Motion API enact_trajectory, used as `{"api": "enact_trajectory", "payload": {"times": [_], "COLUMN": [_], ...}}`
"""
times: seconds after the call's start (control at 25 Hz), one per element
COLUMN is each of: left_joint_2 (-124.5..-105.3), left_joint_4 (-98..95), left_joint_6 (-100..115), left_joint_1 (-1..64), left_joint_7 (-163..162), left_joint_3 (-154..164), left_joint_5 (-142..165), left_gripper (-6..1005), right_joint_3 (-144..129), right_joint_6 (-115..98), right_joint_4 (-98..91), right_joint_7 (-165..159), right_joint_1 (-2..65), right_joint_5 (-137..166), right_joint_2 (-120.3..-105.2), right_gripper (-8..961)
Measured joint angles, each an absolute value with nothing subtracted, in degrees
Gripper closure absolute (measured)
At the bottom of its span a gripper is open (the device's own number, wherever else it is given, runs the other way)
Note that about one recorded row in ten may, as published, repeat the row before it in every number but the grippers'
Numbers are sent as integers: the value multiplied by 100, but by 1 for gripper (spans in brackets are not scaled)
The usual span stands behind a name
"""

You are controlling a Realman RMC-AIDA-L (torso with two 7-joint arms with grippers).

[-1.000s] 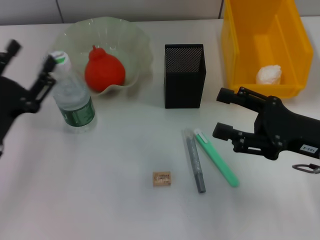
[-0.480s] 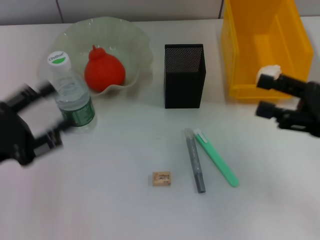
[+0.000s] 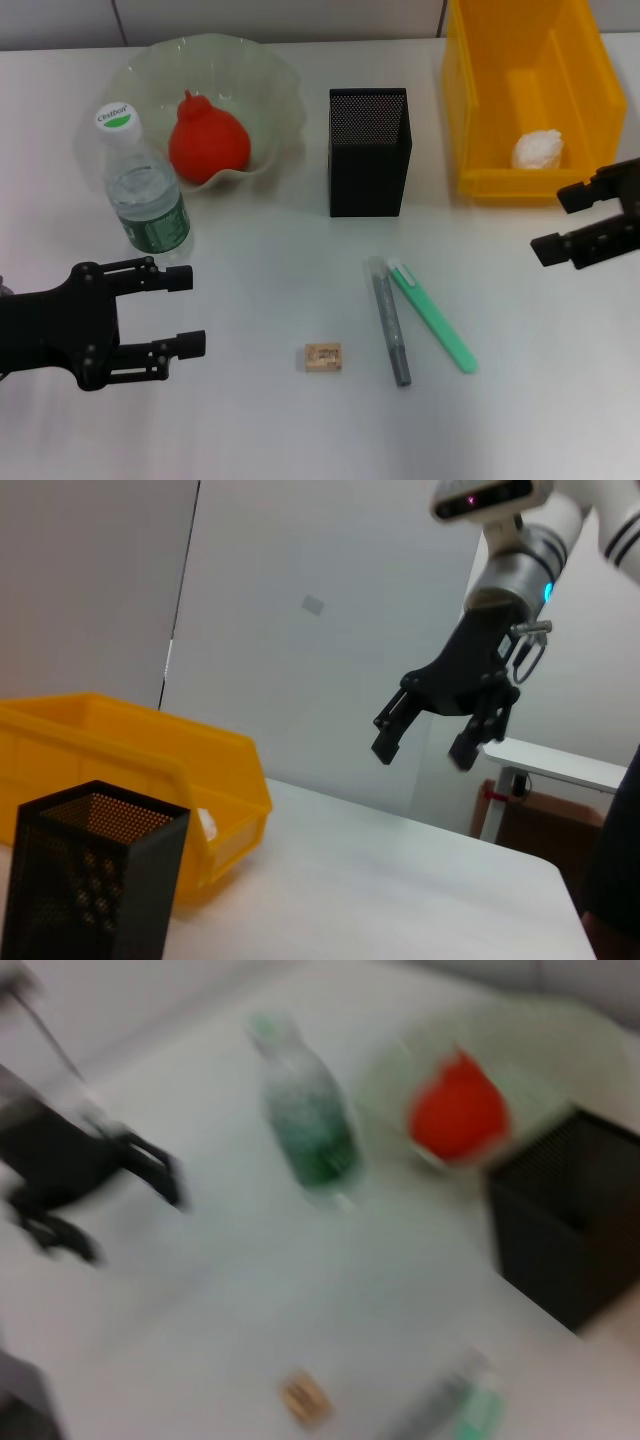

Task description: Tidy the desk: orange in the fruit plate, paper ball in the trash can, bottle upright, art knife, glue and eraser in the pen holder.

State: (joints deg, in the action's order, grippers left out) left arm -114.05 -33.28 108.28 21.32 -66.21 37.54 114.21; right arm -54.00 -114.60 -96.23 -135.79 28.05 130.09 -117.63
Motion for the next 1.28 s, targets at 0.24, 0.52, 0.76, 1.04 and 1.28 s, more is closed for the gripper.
{"api": "enact_trajectory", "payload": {"times": [0.24, 0.52, 0.76, 1.04, 1.28], "left_joint_2": [-11415, -11444, -11489, -11493, -11489], "left_joint_4": [-3334, -3277, -3269, -3203, -3203], "left_joint_6": [10701, 10494, 10273, 10229, 10201], "left_joint_1": [2156, 2175, 2137, 2121, 2097], "left_joint_7": [-6680, -6685, -6694, -6697, -6697], "left_joint_3": [3753, 3759, 3791, 3797, 3778], "left_joint_5": [11425, 11451, 11467, 11470, 11470], "left_gripper": [256, 256, 256, 256, 256], "right_joint_3": [-6420, -7403, -8518, -9590, -9827], "right_joint_6": [-11409, -10307, -9132, -8390, -8157], "right_joint_4": [-9685, -8296, -7391, -7020, -6635], "right_joint_7": [-14493, -14794, -15090, -15464, -15510], "right_joint_1": [3562, 4046, 4196, 4334, 4509], "right_joint_5": [14649, 15067, 15000, 15018, 14975], "right_joint_2": [-11884, -11933, -11956, -11959, -11980], "right_gripper": [110, 110, 145, 205, 467]}}
